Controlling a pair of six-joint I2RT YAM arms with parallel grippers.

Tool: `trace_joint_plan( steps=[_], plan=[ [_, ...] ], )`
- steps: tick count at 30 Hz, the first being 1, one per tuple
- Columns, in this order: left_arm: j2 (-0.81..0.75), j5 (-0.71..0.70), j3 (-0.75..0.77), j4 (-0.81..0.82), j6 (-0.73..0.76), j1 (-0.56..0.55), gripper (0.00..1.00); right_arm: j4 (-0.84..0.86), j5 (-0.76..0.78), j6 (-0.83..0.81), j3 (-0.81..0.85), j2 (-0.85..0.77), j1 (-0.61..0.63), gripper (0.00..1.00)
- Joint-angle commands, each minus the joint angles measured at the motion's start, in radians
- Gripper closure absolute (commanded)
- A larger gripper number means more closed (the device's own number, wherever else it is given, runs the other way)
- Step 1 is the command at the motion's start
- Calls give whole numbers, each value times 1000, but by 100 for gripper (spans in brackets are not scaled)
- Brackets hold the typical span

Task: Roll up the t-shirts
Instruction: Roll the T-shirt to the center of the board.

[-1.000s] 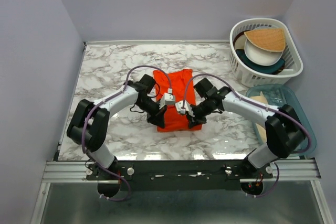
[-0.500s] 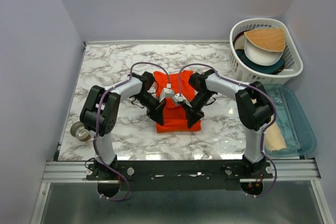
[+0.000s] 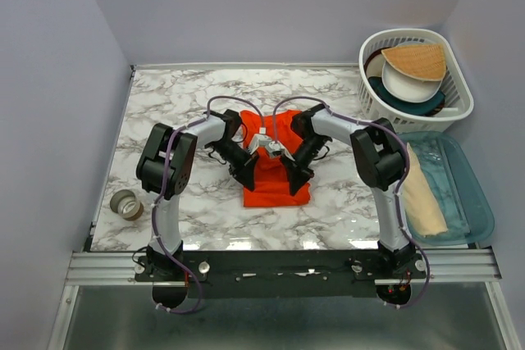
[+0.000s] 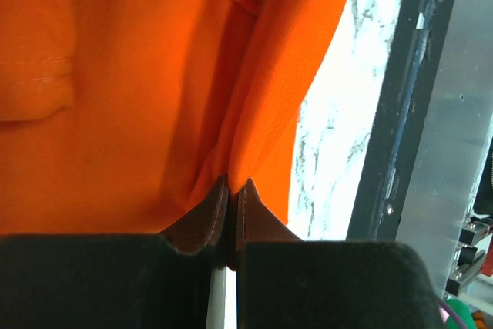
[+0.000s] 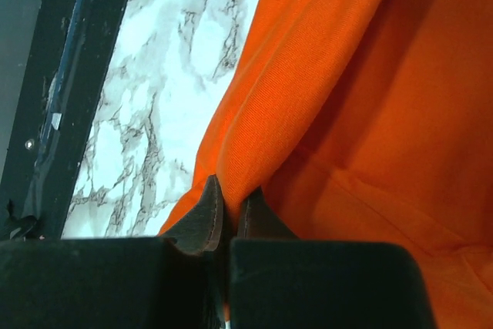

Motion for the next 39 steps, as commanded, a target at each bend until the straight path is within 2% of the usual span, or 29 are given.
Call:
trace_joint_plan(
  steps=[1,5,7,10,16,21,23,25,29,31,33,36,39],
  plan=[
    [20,-121,14,-28,40,-7,98,-189,75,119,58,84,-26,96],
    [-9,-147,0,56,-27,18,88,-186,87,163,85,115,-26,95],
    [-59,-171,-22,99,-55,33,77,-195,90,186,113,139,-26,95],
    [-156,-208,-81,167,-96,74,67,-206,99,228,157,182,-28,94],
    [-398,-193,-250,180,-44,111,58,-207,119,317,219,236,-26,93],
    [-594,-173,-426,320,-90,105,53,-207,138,393,262,287,-26,92],
    [-717,-176,-485,424,-93,67,49,-207,139,403,269,291,-26,91],
    [-847,-222,-575,501,-84,15,41,-204,147,413,274,297,-26,91],
    [-1022,-422,-770,775,-41,-215,31,-189,156,453,285,308,-20,91],
    [-1065,-464,-815,846,-26,-271,28,-204,156,459,306,326,-18,91],
    [-1067,-547,-860,929,-6,-347,27,-206,161,464,311,331,-18,91],
    [-1041,-610,-908,1035,28,-393,27,-206,165,467,311,331,-17,91],
    [-965,-625,-899,1041,72,-406,27,-206,168,470,314,336,-17,91]
  ],
)
